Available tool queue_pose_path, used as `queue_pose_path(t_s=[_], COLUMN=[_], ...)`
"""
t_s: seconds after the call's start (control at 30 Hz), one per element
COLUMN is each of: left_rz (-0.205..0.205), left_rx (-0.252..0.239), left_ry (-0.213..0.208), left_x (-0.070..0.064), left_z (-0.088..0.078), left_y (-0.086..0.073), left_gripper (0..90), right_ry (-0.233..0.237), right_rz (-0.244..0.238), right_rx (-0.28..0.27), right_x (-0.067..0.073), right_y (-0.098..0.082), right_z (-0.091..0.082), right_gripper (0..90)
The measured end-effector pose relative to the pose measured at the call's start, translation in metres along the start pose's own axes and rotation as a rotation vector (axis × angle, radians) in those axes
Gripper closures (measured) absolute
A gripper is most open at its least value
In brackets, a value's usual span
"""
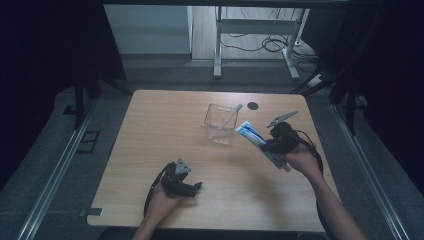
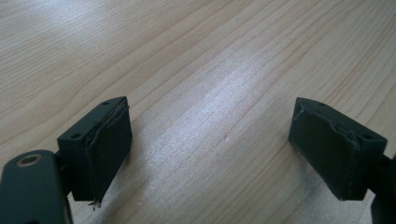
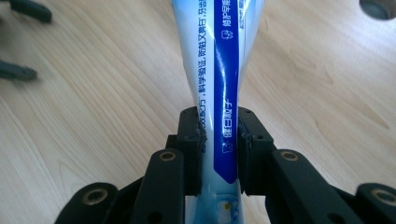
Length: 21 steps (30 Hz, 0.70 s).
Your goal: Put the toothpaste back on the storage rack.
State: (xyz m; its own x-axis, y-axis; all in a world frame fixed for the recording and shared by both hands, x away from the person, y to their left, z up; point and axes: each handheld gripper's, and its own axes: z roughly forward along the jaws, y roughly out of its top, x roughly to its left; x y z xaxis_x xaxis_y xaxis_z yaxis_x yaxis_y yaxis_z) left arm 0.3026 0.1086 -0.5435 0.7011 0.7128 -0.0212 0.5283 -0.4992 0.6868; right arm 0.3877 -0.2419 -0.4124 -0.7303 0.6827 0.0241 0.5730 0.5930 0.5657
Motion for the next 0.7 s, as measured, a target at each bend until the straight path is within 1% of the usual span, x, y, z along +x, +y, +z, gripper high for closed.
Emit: queue_pose_path(t_s=[0.13,0.23,0.27,0.37,0.4,0.43,0.47,0.5,0.53,0.6,0.7], left_rz=[0.002,0.001,0.001,-0.002,-0.002,-0.002,-0.002,-0.002,-0.002,-0.002,-0.002], left_rx=[0.0,0.0,0.0,-0.003,-0.003,-0.003,-0.003,-0.003,-0.003,-0.003,-0.003], left_ry=[0.0,0.0,0.0,0.001,0.001,0.001,0.001,0.001,0.001,0.001,0.001], left_x=[0.0,0.0,0.0,0.0,0.0,0.0,0.0,0.0,0.0,0.0,0.0], left_z=[0.0,0.0,0.0,0.0,0.0,0.0,0.0,0.0,0.0,0.0,0.0], left_y=[0.0,0.0,0.0,0.0,0.0,0.0,0.0,0.0,0.0,0.0,0.0], left_gripper=[13.4,13.4,13.4,13.4,13.4,13.4,13.4,13.4,13.4,13.4,13.4], right_ry=[0.01,0.02,0.02,0.022,0.022,0.019,0.019,0.021,0.021,0.023,0.02], right_rz=[0.002,-0.003,-0.003,-0.008,-0.008,-0.004,-0.004,-0.002,-0.002,0.004,0.003], right_rx=[-0.017,-0.035,-0.035,-0.055,-0.055,-0.064,-0.064,-0.076,-0.076,-0.094,-0.103], right_x=[0.001,0.004,0.004,0.007,0.007,0.009,0.009,0.01,0.01,0.01,0.012], right_y=[0.007,0.017,0.017,0.027,0.027,0.033,0.033,0.038,0.038,0.046,0.051], right_z=[-0.003,-0.007,-0.007,-0.01,-0.01,-0.011,-0.011,-0.012,-0.012,-0.013,-0.013], right_gripper=[73.8,73.9,73.9,73.9,73.9,74.0,74.0,74.0,74.0,74.0,74.0])
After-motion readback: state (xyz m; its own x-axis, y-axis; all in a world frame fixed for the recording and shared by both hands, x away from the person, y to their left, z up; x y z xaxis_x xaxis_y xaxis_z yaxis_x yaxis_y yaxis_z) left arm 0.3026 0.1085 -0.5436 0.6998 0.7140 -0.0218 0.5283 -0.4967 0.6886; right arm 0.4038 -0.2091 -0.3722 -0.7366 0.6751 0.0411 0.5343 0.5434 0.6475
